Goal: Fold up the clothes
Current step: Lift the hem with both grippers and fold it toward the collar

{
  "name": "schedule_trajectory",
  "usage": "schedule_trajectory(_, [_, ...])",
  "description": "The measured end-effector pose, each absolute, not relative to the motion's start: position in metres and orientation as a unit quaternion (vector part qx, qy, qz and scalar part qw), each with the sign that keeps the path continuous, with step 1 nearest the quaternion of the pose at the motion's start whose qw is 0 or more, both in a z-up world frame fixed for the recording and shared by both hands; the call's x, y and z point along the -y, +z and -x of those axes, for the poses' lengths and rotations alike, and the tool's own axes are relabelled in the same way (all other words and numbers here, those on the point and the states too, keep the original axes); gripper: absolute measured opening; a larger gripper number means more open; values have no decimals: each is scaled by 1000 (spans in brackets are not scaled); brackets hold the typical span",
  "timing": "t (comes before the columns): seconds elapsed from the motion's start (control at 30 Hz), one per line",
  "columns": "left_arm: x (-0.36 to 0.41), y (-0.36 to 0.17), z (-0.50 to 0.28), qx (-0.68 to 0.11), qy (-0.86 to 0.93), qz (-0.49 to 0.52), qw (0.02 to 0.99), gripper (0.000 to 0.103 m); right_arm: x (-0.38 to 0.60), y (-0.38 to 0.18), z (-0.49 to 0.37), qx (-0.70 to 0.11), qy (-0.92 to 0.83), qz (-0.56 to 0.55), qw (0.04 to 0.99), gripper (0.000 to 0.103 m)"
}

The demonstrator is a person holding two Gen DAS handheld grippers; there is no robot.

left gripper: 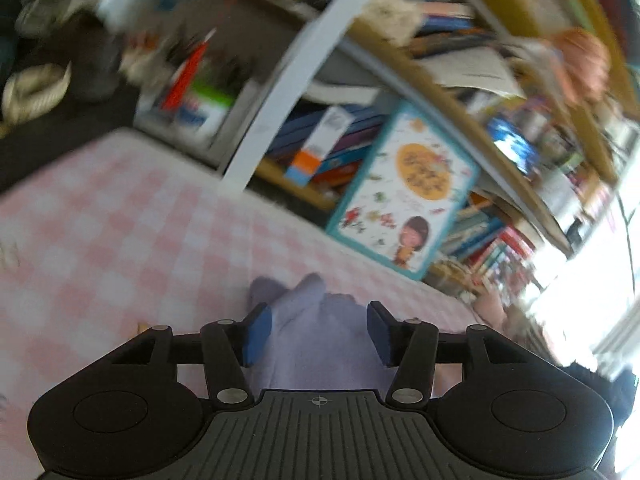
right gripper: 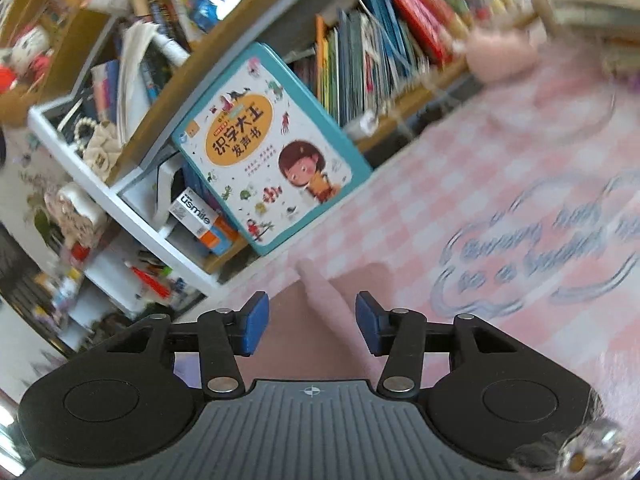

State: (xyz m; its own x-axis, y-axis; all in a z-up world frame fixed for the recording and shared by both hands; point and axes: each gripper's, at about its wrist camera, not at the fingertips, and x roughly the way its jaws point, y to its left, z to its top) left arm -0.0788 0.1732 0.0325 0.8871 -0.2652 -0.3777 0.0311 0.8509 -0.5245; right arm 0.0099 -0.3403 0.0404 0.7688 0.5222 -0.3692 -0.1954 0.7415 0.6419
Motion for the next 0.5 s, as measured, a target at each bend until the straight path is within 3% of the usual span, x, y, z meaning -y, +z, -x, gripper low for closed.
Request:
schedule_trajectory(0.33, [-142,11,85,-281,-66,117,950,51,308,15,19,-321,203,-106,919,45])
schedule_trajectory(0.47, [-139,-1,76,-310,-52,124,941,51,307,3,17,-329,203,-127,914,45])
schedule_trajectory(0.5, [-139,-4,74,-319,-45,128,938,41,308,2,17,-328,203,-138,912,43])
